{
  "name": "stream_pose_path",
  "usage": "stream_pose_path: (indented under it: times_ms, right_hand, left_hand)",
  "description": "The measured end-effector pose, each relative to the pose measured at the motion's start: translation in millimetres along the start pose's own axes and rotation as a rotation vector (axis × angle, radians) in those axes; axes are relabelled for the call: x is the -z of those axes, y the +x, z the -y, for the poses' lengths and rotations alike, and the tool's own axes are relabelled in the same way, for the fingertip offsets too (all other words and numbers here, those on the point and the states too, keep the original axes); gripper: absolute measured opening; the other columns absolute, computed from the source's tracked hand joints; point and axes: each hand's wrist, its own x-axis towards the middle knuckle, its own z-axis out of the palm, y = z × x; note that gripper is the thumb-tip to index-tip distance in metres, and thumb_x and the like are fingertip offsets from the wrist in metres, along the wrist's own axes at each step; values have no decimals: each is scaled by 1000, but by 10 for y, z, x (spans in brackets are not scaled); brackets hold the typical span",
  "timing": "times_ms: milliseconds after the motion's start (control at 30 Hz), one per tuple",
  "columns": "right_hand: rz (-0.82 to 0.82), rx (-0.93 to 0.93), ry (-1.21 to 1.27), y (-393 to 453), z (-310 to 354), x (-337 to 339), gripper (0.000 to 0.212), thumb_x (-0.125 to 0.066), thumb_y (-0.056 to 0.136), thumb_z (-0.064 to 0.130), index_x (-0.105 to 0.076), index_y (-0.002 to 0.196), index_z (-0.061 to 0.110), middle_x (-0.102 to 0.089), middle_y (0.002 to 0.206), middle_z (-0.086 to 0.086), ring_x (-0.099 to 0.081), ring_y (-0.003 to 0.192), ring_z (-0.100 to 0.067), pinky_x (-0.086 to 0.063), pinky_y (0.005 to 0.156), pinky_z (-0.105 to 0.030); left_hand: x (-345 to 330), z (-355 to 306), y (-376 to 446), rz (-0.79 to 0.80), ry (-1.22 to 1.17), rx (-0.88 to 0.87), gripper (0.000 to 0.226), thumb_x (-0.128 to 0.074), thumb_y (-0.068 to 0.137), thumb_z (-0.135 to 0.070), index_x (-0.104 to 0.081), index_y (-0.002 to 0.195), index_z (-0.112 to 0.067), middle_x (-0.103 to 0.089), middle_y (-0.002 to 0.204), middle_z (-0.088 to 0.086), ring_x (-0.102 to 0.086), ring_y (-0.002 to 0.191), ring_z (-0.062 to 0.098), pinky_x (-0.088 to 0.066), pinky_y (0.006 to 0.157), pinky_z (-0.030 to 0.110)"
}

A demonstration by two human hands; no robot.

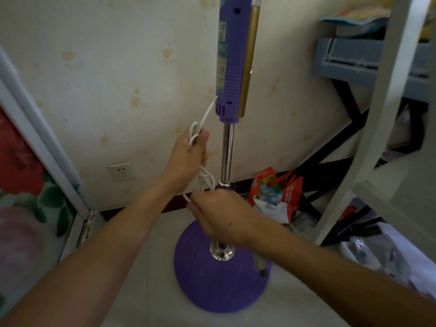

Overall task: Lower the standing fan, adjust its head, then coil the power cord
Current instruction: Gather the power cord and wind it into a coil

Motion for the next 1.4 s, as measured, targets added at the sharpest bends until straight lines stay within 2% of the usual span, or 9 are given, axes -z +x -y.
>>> stream_pose_path:
  times_ms: [100, 300, 500, 667, 800, 933, 1100, 1200, 1400]
  right_hand:
    - [-153, 108, -137, 190, -277, 423, 8, -61, 86, 16, -54, 86, 18, -37, 67, 10, -28, 49, -3, -18, 47, -12]
    - [-303, -205, 84, 357, -867, 331, 20, -58, 100, 9, -66, 84, -1, -57, 73, -7, -49, 69, -18, -34, 66, -27]
    - [-208, -440, 528, 137, -626, -387, 30, -53, 101, 8, -49, 74, 21, -53, 58, 14, -50, 52, 2, -40, 50, -11]
    - [-156, -478, 559, -219, -718, -647, 15, -55, 99, 3, -62, 108, 12, -64, 75, 1, -60, 59, -9, -54, 54, -24]
    - [-263, -536, 810, -215, -500, -674, 25, -52, 105, 21, -65, 86, 9, -53, 58, -4, -52, 50, -15, -52, 57, -39]
    - [-309, -612, 973, 5, -162, -604, 29, -35, 110, 26, -58, 94, 16, -51, 55, 1, -50, 45, -10, -55, 55, -24]
    - [97, -406, 611, 13, 30, -393, 22, -43, 106, 15, -58, 90, 10, -52, 72, -5, -47, 60, -9, -39, 60, -26]
    - [205, -194, 332, 113, -61, -3, 17, -51, 102, 14, -63, 91, 10, -56, 75, 0, -51, 67, -10, -45, 65, -30]
    - [-293, -82, 30, 421, -652, 402, 25, -68, 94, 24, -76, 90, 0, -68, 82, -14, -64, 74, -30, -50, 69, -43]
  left_hand:
    - [227, -41, 89, 182, 8, 15, 30, -45, 105, -32, -40, 77, -20, -43, 53, -10, -41, 46, 9, -41, 47, 26]
    - [194, -148, 55, 244, -407, 181, 34, -40, 106, -27, -36, 74, -16, -33, 55, -1, -33, 43, 12, -38, 42, 24]
    - [3, -128, 15, 55, -477, 191, 40, -42, 106, -26, -39, 68, -15, -31, 53, -3, -34, 41, 10, -38, 43, 25]
    - [-29, -215, 64, -28, -605, 203, 37, -39, 106, -28, -37, 71, -18, -23, 58, -3, -25, 46, 7, -28, 44, 21]
    - [-249, -243, 14, -101, -796, 290, 41, -37, 106, -32, -39, 68, -18, -25, 49, -7, -24, 42, 6, -23, 43, 21]
    - [-383, -215, -4, -185, -791, 286, 38, -40, 106, -31, -38, 70, -17, -28, 47, -7, -27, 41, 7, -25, 41, 22]
    - [-77, 5, -50, -50, -18, -19, 24, -43, 106, -24, -41, 83, -15, -38, 60, -3, -39, 51, 12, -39, 50, 27]
    - [193, -1, 28, 89, 127, -56, 25, -46, 104, -28, -43, 79, -23, -42, 58, -9, -42, 52, 12, -42, 51, 28]
    - [303, -65, 47, 276, 90, -1, 40, -47, 102, -40, -55, 64, -33, -50, 54, -1, -48, 49, 22, -45, 56, 40]
